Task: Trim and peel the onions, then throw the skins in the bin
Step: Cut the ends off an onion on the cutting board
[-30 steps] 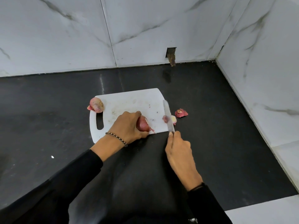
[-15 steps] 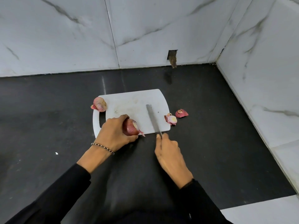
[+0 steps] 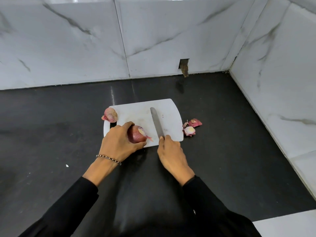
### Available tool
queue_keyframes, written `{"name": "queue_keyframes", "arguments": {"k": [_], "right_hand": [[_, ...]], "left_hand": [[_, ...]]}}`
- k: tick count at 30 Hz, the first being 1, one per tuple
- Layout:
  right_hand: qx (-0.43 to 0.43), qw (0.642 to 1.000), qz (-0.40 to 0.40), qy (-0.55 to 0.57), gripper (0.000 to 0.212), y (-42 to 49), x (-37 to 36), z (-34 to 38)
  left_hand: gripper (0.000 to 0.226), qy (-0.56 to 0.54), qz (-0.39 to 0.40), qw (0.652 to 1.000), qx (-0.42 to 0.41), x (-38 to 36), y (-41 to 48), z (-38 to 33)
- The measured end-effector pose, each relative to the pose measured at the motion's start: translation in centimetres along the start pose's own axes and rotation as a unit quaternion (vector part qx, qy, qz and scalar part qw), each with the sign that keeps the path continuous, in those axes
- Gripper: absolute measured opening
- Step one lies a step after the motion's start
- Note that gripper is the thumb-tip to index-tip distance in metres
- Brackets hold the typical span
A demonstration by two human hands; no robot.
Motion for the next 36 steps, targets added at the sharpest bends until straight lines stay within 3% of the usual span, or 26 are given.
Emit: {"name": "queue_keyframes", "arguments": {"k": [7,10,14,17,25,29,36], "right_hand": [[-0.108,0.989,-0.075,0.073,0.041,0.2,2.7,-6.1],[-0.102,0.986,-0.101,0.084,0.038,-0.5,3.0,-6.3],[-0.05,0.996,-0.053,0.051,0.04,-0.9,1.2,-3.7],[-0.058,0.997,-0.028,0.043,0.042,-0.8,0.5,-3.8],[-0.154,0.978,-0.124,0.062,0.04,-2.0,4.1,-10.9],[-0.153,0.972,-0.173,0.039,0.039,-2.9,5.9,-12.0],[-0.114,0.989,-0.095,0.01,0.04,-1.5,3.7,-9.5]], "left_hand": [[0.066,-0.021,-0.004,1.0,0.003,-0.1,0.3,0.8],[0.067,-0.022,0.0,1.0,-0.001,-0.6,0.3,0.4],[0.074,0.008,0.004,1.0,-0.004,-1.0,0.2,-0.6],[0.075,0.011,0.005,1.0,-0.012,-1.0,0.0,-1.3],[0.076,0.006,0.01,1.0,-0.01,-1.1,-0.3,-0.8],[0.078,-0.032,0.009,0.999,-0.02,-1.6,-0.2,-0.6],[0.078,-0.043,0.019,0.998,-0.031,-2.2,0.2,-0.9]]}}
Point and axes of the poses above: each hand's wrist, its own y-axis towards the middle knuckle, its own x-axis out of the back of the hand, z = x × y, the point moved 9 cm from there along y, towards the middle knuckle, and after that the axes turned 5 degrees about z, right-handed, at the moved point
